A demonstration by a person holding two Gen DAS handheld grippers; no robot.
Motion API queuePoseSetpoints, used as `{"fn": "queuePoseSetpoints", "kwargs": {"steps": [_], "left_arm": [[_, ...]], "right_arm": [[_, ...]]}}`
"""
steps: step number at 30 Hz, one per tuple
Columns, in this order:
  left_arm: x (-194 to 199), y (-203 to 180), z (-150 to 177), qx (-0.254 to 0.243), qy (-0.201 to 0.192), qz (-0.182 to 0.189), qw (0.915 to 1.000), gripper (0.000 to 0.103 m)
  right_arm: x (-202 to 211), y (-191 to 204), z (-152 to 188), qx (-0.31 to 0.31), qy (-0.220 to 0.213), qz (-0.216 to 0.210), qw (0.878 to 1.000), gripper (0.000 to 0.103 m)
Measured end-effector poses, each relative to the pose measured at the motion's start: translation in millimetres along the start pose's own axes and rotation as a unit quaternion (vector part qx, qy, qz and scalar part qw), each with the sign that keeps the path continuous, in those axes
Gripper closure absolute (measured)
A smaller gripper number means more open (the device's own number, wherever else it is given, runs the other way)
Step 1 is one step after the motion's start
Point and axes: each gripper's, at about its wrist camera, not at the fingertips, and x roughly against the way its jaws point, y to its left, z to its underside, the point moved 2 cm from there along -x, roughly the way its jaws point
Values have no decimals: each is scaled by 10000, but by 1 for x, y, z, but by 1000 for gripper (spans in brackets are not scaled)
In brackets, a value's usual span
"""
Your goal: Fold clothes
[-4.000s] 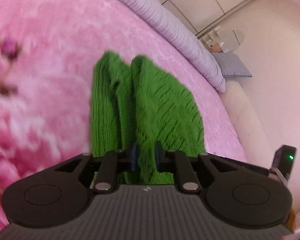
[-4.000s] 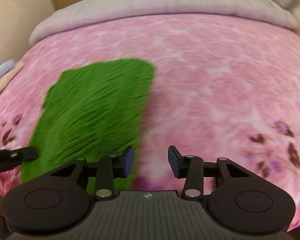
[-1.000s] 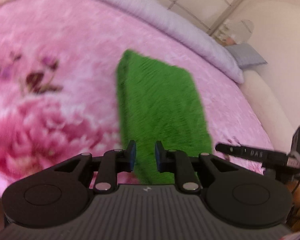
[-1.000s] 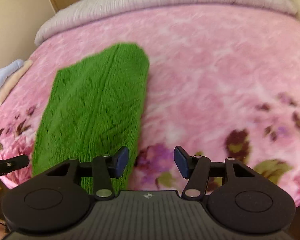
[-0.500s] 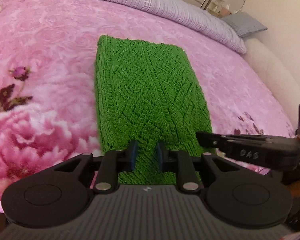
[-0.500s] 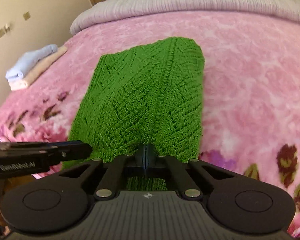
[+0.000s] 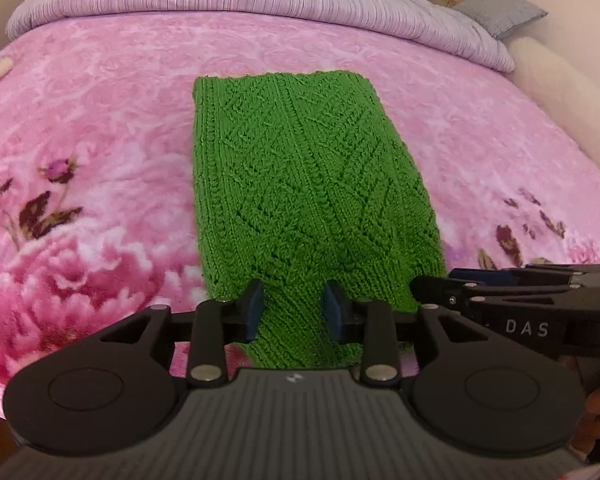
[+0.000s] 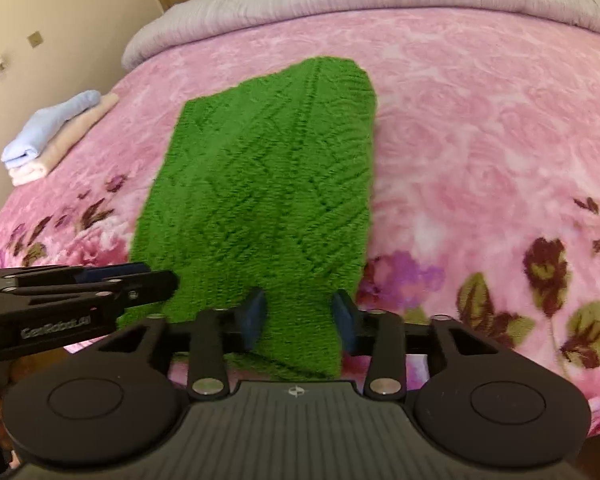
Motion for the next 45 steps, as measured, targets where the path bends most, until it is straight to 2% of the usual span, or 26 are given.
{"fn": "queuePoseSetpoints", "kwargs": {"steps": [2,5,6,7,9,14,18,28,36,37,42,45], "left_arm": [[2,-3,0,-30,4,-76,10000,72],[7,-6,1,-103,6,-211,9997,66],[9,-6,2,-122,12,-259,9996,61],[12,-7,3,-142,18,-308,9994,58],[15,-7,5,-193,58,-403,9990,46],[28,-8,12,-218,82,-476,9986,34],[44,-8,14,-226,-85,-546,9982,25],[81,2,14,-57,-478,-619,9969,21],[68,10,1,-77,-462,-428,9980,22],[63,12,-4,-98,-474,-368,9982,23],[35,24,-40,-261,-434,-141,9986,42],[13,27,-72,-449,-478,-133,9978,42]], "right_arm": [[2,-3,0,-98,13,11,10000,53],[9,-2,2,-100,-33,107,9999,46],[11,-1,3,-68,-52,171,9998,40],[14,0,3,-60,-62,275,9996,27],[19,-1,4,-84,-60,538,9985,14],[28,1,3,-200,80,790,9966,14],[41,12,0,-91,-27,906,9958,14],[59,34,-3,137,-201,813,9964,14],[54,32,-14,95,-294,660,9973,14],[51,28,-17,44,-335,617,9975,14],[30,6,-53,-138,-377,522,9978,14],[15,-3,-81,-98,-456,480,9978,24]]}}
